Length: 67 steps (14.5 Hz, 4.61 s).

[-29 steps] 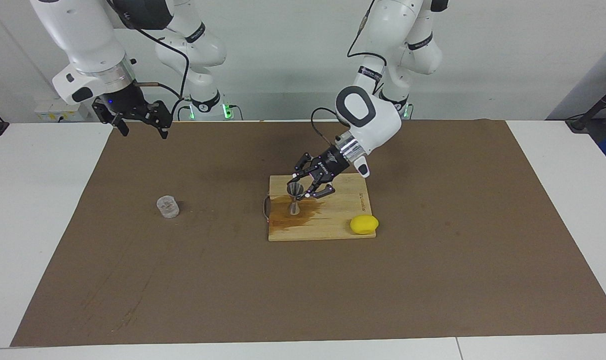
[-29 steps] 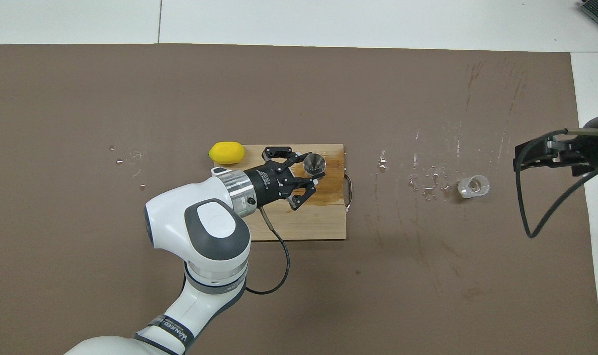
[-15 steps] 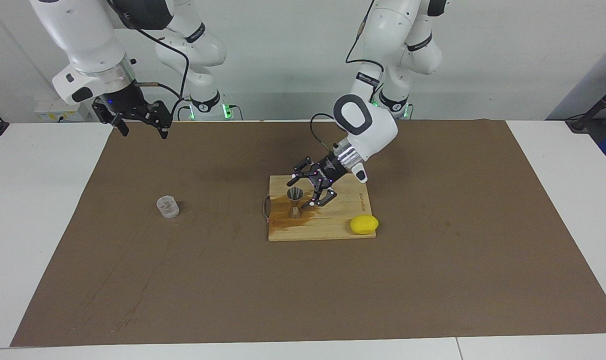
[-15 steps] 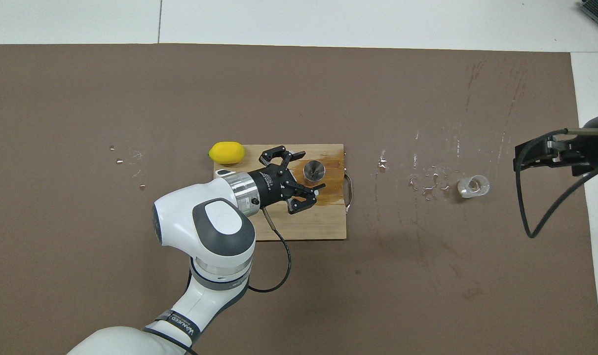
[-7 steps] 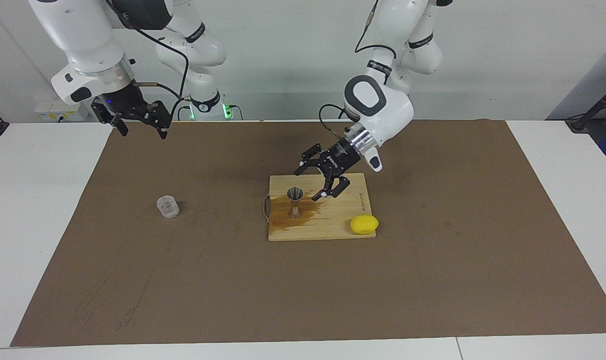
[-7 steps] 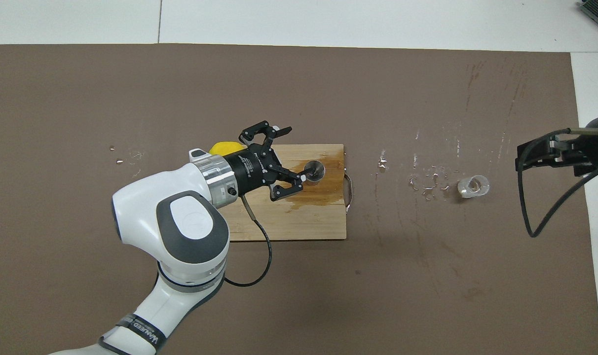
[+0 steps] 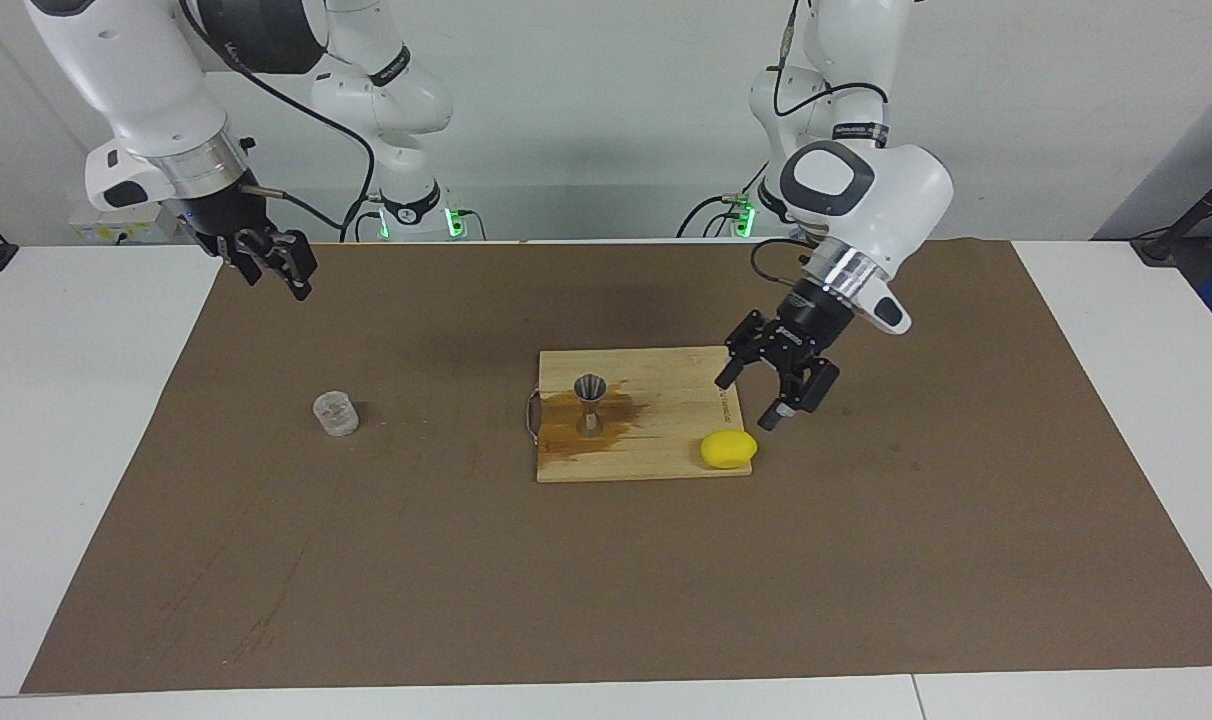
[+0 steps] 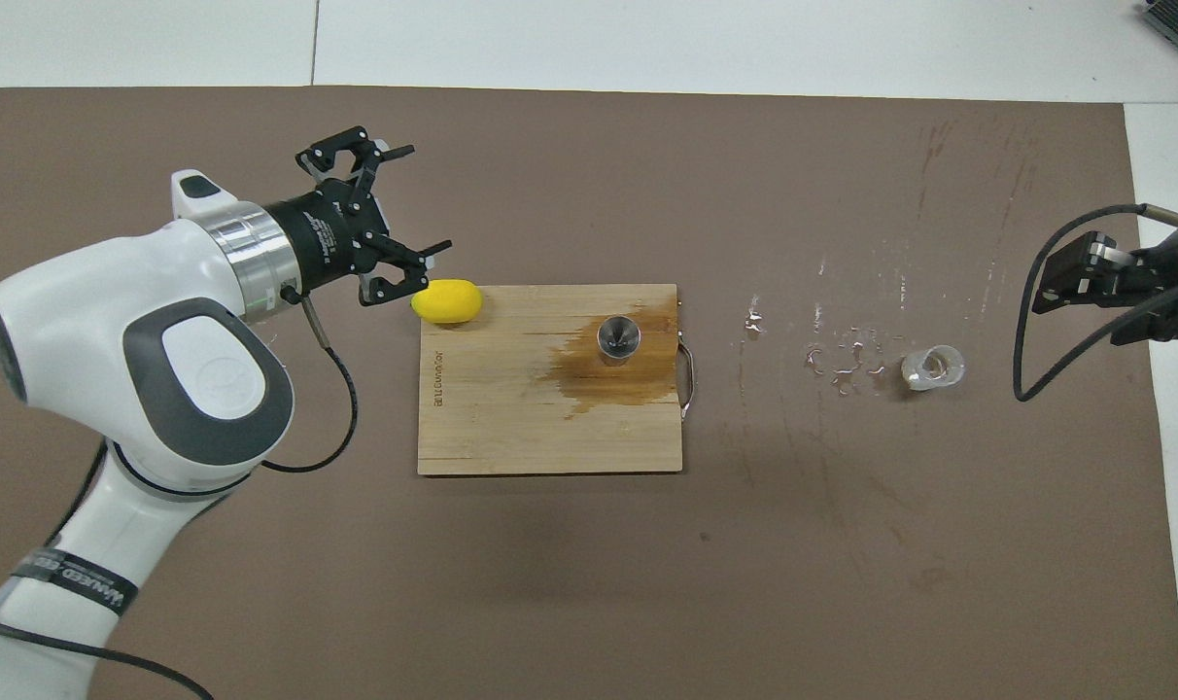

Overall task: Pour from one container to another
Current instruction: 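Retract the left gripper to rest while the right gripper reaches the glass, then grasp the clear glass cup with the right gripper, then lift the glass cup and carry it above the metal cup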

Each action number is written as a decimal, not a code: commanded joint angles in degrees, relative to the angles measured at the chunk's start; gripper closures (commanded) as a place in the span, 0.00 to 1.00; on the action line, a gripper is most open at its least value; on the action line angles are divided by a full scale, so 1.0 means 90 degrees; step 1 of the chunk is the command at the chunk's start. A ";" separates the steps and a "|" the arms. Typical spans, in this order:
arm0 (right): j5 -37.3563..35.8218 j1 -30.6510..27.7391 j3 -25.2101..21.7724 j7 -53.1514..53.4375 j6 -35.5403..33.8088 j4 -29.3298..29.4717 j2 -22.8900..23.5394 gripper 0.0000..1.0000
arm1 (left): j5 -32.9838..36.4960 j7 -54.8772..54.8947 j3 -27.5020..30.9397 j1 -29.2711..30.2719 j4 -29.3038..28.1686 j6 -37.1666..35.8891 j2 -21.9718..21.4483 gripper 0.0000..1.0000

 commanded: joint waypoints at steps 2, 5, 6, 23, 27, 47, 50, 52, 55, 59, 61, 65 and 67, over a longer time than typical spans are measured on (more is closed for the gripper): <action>0.0550 -0.0473 0.0043 0.2138 0.0851 -0.0929 -0.0066 0.06 | 0.3301 -0.0079 -0.0078 0.0579 0.0318 0.0344 0.0001 0.00; 0.0783 -0.0571 0.0034 0.3383 0.1244 -0.1282 0.0117 0.05 | 0.4808 0.0028 -0.0069 0.0853 0.0298 -0.0297 -0.0224 0.00; 0.0998 -0.0774 0.0034 0.3395 0.1360 -0.1321 0.0370 0.05 | 0.5355 0.0076 -0.0069 0.0970 0.0327 -0.0716 -0.0292 0.00; 0.2982 -0.1821 0.0043 0.1998 0.2661 -0.1975 0.2355 0.03 | 0.6062 0.7947 -0.0145 0.2198 0.1019 -0.6273 -0.0967 0.00; 0.3324 -0.1792 0.0043 0.1998 0.2446 -0.2288 0.2268 0.04 | 0.6054 0.8299 -0.1600 0.3538 0.1724 -0.7028 -0.0849 0.00; 0.3686 -0.1335 0.0102 0.2495 0.2327 -0.2327 0.1809 1.00 | 0.5770 0.7547 -0.1611 0.3383 0.2183 -0.7927 -0.0986 0.00; 0.3676 -0.0691 0.0102 0.3236 0.2922 -0.2201 0.1789 1.00 | 0.5770 0.7469 -0.1621 0.3431 0.2173 -0.7917 -0.0996 0.00; 0.3676 -0.0242 0.0102 0.3638 0.3332 -0.2103 0.1808 1.00 | 0.5770 0.7479 -0.1621 0.3471 0.2173 -0.7907 -0.0996 0.00; 0.3666 0.0383 0.0102 0.4427 0.3870 -0.1917 0.1867 1.00 | 0.5780 0.7469 -0.1611 0.3422 0.2173 -0.7946 -0.1025 0.00; 0.3471 0.1311 0.0073 0.5687 0.4281 -0.1703 0.1877 1.00 | 0.5770 0.7469 -0.1611 0.3432 0.2173 -0.7946 -0.1025 0.00; 0.3150 0.1595 0.0073 0.6379 0.4282 -0.1450 0.1964 1.00 | 0.5780 0.7469 -0.1611 0.3432 0.2173 -0.7946 -0.1025 0.00; 0.2398 0.2084 0.0082 0.7748 0.4145 -0.0864 0.2043 1.00 | 0.5780 0.7469 -0.1611 0.3432 0.2173 -0.7946 -0.1025 0.00; 0.2114 0.2134 0.0102 0.8120 0.4106 -0.0746 0.2033 1.00 | 0.5780 0.7469 -0.1611 0.3432 0.2173 -0.7946 -0.1025 0.00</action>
